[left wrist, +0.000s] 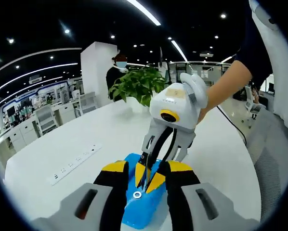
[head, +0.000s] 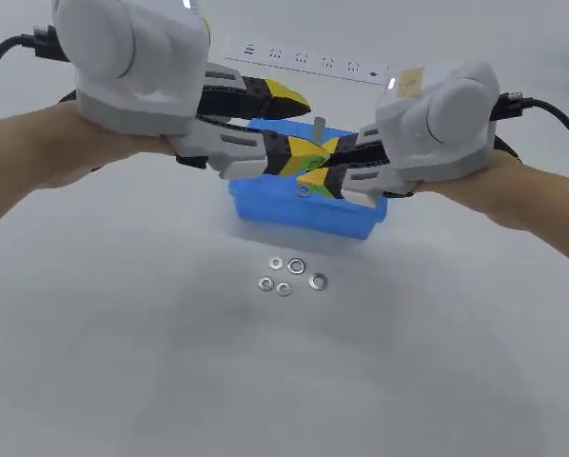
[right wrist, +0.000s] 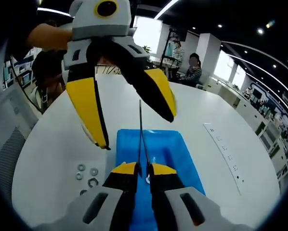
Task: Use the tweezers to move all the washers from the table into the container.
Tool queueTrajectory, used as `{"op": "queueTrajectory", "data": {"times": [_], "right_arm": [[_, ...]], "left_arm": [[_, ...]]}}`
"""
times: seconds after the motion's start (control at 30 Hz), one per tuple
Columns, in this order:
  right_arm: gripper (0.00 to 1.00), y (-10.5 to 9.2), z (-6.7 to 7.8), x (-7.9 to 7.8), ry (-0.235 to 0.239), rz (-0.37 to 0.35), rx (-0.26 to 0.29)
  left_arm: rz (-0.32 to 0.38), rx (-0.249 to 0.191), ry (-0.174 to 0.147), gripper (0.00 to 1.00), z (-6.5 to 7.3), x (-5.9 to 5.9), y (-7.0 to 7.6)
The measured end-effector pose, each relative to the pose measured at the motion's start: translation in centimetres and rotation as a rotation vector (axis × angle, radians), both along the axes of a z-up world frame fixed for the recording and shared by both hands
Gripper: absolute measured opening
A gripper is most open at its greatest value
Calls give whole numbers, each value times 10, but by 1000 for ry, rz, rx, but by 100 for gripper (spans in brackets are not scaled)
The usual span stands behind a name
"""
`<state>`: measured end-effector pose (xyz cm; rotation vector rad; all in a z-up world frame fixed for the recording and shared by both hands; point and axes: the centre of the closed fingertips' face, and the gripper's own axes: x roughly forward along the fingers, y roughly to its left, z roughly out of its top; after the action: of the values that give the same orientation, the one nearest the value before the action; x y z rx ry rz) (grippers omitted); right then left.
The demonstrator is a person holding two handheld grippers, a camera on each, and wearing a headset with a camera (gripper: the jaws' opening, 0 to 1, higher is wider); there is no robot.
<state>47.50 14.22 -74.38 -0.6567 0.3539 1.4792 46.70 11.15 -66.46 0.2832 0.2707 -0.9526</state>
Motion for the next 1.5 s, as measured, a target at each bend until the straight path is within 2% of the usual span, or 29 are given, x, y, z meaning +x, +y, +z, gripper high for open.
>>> {"op": "queueTrajectory", "data": {"times": [0.07, 0.13, 0.2, 0.3, 0.4, 0.5, 0.63, 0.73, 0.87, 1.07, 1.37, 1.5], "right_arm": [[11, -1, -2, 0, -3, 6, -6], [10, -1, -3, -1, -1, 7, -8], [10, 0, -3, -2, 5, 10, -8], [10, -1, -3, -4, 1, 19, -16], [10, -1, -3, -5, -1, 27, -18], [10, -4, -3, -5, 3, 34, -23], [10, -7, -4, -7, -7, 42, -38], [10, -6, -2, -7, -12, 43, -36], [10, -4, 0, -8, -24, 60, -40], [10, -4, 2, -8, -32, 65, -42], [9, -6, 5, -8, -32, 63, -44], [7, -4, 6, -9, -29, 65, -44]], "left_arm": [[-17, 14, 2, 28, 1, -1, -2], [-32, 31, -2, 27, -1, 1, 1], [-44, 67, -26, 26, -3, 4, 4], [-69, 72, -17, 23, -5, 2, 3], [-103, 94, -24, 14, -7, -1, 3], [-164, 153, -55, 8, -11, -7, -1], [-176, 158, -63, 7, -8, -6, -3], [-196, 156, -67, 6, -3, -9, -11], [-210, 153, -51, 6, -2, -10, -13], [-205, 160, -51, 5, 0, -13, -15], [-196, 149, -48, 5, 1, -9, -5], [-191, 144, -56, 6, 1, -7, -3]]}}
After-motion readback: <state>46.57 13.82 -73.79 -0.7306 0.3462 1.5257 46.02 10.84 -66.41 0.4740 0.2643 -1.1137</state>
